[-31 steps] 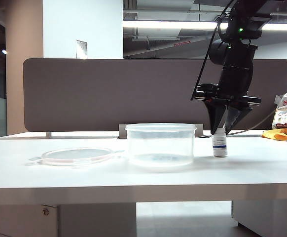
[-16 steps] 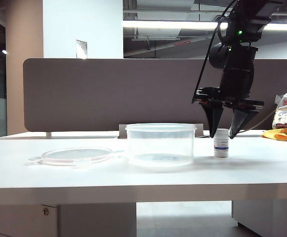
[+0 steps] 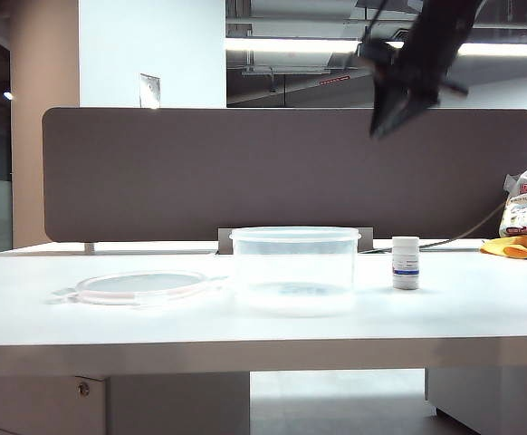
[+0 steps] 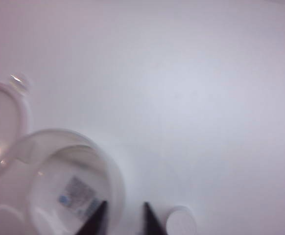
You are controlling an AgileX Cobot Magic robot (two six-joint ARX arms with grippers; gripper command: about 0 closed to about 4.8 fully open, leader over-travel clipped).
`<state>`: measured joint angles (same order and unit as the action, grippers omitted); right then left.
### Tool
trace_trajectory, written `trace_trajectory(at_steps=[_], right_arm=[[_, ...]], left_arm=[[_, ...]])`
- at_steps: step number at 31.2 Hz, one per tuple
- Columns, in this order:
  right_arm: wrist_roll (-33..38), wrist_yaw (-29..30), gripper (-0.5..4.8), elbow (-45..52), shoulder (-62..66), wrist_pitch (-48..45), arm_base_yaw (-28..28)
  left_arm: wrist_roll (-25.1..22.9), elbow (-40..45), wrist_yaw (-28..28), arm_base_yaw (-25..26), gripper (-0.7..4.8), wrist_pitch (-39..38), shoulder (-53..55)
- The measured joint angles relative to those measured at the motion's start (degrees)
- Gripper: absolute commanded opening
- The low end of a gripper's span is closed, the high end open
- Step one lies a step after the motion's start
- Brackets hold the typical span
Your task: Remove the lid of the round box, pick up the small white medicine bottle inside, and place it on the table.
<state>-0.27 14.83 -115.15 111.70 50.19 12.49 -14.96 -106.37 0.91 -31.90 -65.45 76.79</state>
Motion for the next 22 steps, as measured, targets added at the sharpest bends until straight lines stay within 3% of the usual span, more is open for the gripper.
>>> trace_trajectory(at_steps=[10, 14, 17, 22], right_arm=[[-1.33, 0.37, 0.84, 0.02, -14.05, 3.34, 0.98], [-2.8, 0.61, 0.84, 2.32, -19.17, 6.73, 1.97], [-2.67, 0.48, 0.84, 10.14, -25.33, 6.1, 2.51], [0.13, 0.37, 0.84, 33.62, -39.78, -1.46, 3.04]], left_arm=[[4.63, 22.03, 6.84, 12.7, 1.45, 18.62, -8.92], [6.51, 30.56, 6.23, 12.68, 1.44, 23.52, -14.1], [6.86, 36.15, 5.81, 12.46, 1.44, 27.3, -18.71], [6.93, 47.36, 5.51, 12.66, 1.44, 34.05, -29.14]])
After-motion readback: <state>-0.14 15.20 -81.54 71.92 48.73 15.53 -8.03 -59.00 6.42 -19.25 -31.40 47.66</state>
